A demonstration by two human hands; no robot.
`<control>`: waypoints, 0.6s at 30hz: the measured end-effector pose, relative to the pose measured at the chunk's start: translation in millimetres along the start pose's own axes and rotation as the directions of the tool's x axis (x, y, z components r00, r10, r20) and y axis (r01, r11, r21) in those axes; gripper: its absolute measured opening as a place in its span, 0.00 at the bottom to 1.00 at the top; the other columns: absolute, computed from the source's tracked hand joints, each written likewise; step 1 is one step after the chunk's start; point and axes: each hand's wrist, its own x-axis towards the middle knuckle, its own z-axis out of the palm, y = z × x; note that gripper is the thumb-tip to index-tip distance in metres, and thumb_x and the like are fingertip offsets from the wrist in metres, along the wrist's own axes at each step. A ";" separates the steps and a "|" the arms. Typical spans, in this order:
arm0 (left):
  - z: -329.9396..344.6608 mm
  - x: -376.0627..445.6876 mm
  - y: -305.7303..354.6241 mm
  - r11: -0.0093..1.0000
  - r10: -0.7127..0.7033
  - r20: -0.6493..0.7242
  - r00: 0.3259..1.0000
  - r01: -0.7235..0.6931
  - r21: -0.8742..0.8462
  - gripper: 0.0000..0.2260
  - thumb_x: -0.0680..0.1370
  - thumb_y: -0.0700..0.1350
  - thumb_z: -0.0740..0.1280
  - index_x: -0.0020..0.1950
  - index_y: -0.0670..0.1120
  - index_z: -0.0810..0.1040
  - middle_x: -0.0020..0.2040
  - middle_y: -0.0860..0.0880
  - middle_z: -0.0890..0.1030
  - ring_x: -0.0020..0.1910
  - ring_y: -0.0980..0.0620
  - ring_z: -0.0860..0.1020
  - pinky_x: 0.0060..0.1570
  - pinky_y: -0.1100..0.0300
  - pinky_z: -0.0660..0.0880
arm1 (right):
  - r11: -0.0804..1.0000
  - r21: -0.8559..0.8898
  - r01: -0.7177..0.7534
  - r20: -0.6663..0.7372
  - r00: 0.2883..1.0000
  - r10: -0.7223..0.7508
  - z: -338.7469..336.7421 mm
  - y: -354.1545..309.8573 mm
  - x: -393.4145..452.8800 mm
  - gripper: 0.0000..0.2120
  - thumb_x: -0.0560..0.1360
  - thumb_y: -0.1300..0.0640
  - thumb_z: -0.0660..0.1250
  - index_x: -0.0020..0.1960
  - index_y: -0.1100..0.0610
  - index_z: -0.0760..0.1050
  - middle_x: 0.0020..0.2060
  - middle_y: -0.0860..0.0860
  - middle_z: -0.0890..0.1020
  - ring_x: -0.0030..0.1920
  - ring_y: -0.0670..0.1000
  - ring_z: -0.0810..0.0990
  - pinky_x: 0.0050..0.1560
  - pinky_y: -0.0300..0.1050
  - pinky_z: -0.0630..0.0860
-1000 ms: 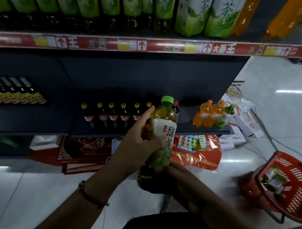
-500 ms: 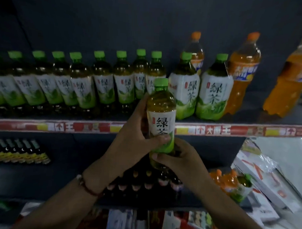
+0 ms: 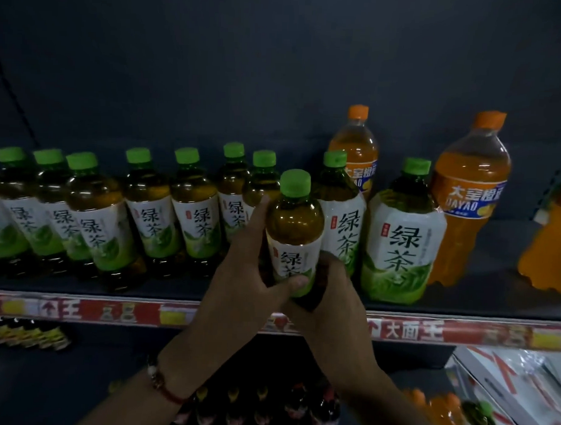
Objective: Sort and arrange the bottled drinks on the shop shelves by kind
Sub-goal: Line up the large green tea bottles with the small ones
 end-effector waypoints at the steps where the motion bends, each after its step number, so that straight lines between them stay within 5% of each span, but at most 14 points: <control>1: 2.4 3.2 -1.1 1.000 0.002 -0.010 1.000 -0.002 0.014 0.49 0.69 0.48 0.79 0.78 0.66 0.48 0.73 0.64 0.65 0.70 0.66 0.65 0.65 0.68 0.67 | 1.000 -0.003 0.006 -0.003 1.000 -0.006 0.2 0.6 1.4 0.35 0.66 0.44 0.75 0.68 0.43 0.62 0.60 0.42 0.75 0.59 0.46 0.75 0.52 0.46 0.78; 7: 9.4 13.4 -5.6 0.979 0.035 -0.032 0.999 -0.028 0.201 0.48 0.72 0.56 0.74 0.78 0.63 0.41 0.70 0.66 0.61 0.63 0.80 0.58 0.56 0.79 0.60 | 0.996 -0.082 0.020 -0.055 0.998 -0.025 7.8 1.2 9.3 0.34 0.68 0.44 0.74 0.68 0.47 0.63 0.63 0.43 0.72 0.61 0.45 0.74 0.51 0.37 0.72; 12: 6.9 14.8 -8.5 0.910 0.134 -0.074 0.988 -0.093 0.403 0.46 0.72 0.61 0.71 0.79 0.57 0.44 0.71 0.46 0.70 0.63 0.46 0.76 0.48 0.58 0.75 | 0.983 -0.185 -0.003 -0.120 0.993 -0.019 17.0 -2.5 15.1 0.33 0.68 0.44 0.74 0.68 0.49 0.63 0.62 0.46 0.75 0.60 0.50 0.75 0.50 0.40 0.74; 18: 6.2 20.7 -15.9 0.871 0.176 -0.044 0.983 -0.135 0.472 0.44 0.71 0.62 0.69 0.79 0.49 0.50 0.66 0.40 0.74 0.54 0.40 0.81 0.38 0.53 0.80 | 0.969 -0.240 -0.051 -0.178 0.984 0.007 27.4 -4.5 13.4 0.34 0.68 0.46 0.74 0.69 0.49 0.62 0.61 0.48 0.77 0.60 0.51 0.77 0.49 0.41 0.74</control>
